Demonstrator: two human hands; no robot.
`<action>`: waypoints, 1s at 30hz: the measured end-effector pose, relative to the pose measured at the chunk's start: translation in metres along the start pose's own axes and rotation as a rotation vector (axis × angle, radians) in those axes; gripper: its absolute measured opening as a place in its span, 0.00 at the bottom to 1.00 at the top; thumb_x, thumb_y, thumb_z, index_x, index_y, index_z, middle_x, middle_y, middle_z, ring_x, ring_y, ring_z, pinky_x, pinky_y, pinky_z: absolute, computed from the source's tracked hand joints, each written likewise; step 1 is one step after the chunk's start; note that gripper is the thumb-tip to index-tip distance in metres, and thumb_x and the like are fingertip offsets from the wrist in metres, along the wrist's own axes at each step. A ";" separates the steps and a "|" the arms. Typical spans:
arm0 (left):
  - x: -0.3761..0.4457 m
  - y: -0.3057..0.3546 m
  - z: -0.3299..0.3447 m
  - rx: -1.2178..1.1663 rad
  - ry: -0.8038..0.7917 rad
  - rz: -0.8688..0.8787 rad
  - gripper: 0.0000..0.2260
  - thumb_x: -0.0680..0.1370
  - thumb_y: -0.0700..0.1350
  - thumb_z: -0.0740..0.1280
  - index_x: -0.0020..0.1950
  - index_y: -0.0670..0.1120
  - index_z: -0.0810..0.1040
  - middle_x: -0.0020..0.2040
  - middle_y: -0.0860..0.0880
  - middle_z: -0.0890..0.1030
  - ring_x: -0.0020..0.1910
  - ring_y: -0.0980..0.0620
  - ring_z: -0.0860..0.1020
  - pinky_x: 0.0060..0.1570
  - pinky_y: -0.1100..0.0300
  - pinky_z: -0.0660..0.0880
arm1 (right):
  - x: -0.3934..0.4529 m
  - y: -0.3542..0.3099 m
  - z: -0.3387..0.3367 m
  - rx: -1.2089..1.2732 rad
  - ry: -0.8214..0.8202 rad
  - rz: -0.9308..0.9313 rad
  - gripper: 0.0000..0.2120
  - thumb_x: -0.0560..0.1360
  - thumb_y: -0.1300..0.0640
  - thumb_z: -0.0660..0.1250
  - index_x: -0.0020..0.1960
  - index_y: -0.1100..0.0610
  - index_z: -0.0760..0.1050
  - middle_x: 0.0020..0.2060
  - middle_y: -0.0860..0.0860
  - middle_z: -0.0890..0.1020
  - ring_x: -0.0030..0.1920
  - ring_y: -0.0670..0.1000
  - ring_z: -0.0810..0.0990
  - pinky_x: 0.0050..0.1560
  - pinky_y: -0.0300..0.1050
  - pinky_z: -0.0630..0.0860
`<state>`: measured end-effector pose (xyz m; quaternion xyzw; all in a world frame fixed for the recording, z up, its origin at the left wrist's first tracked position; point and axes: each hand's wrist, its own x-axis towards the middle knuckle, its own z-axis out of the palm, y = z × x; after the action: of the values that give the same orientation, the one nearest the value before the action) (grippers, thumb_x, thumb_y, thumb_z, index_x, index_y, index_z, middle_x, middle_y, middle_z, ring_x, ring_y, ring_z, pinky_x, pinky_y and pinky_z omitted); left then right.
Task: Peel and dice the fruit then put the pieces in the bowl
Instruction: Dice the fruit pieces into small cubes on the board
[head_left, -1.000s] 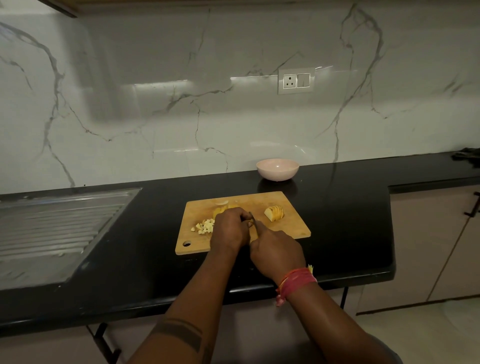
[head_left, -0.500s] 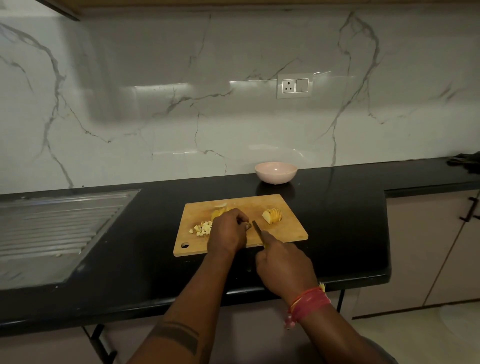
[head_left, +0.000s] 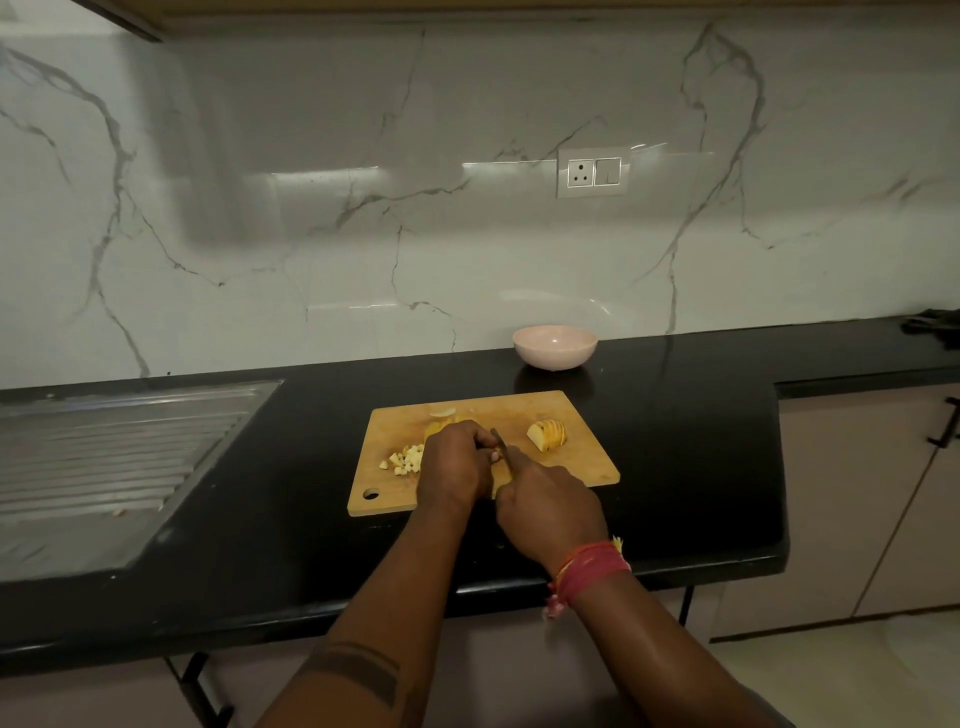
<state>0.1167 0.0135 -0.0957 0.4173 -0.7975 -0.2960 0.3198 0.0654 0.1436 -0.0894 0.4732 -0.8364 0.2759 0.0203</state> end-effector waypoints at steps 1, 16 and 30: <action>0.000 0.000 0.000 0.001 0.001 0.000 0.05 0.76 0.41 0.74 0.48 0.51 0.86 0.43 0.58 0.81 0.43 0.58 0.78 0.48 0.63 0.74 | 0.000 -0.001 0.000 -0.008 0.000 0.001 0.27 0.80 0.49 0.57 0.79 0.45 0.60 0.42 0.51 0.81 0.40 0.51 0.78 0.38 0.45 0.73; -0.003 -0.001 0.001 0.004 0.022 0.008 0.06 0.76 0.43 0.75 0.45 0.55 0.83 0.44 0.58 0.82 0.46 0.58 0.78 0.49 0.61 0.74 | -0.034 0.015 -0.002 -0.030 0.018 -0.020 0.26 0.79 0.49 0.56 0.78 0.44 0.61 0.41 0.48 0.80 0.38 0.49 0.77 0.38 0.45 0.75; 0.000 -0.003 0.000 -0.041 0.027 0.007 0.10 0.75 0.41 0.76 0.41 0.54 0.80 0.44 0.57 0.83 0.45 0.58 0.80 0.49 0.59 0.77 | -0.018 0.007 -0.004 0.027 0.035 -0.031 0.28 0.80 0.50 0.56 0.79 0.42 0.58 0.38 0.47 0.76 0.36 0.48 0.75 0.34 0.43 0.68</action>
<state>0.1182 0.0125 -0.0974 0.4117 -0.7883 -0.3055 0.3402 0.0692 0.1621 -0.0943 0.4813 -0.8247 0.2953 0.0329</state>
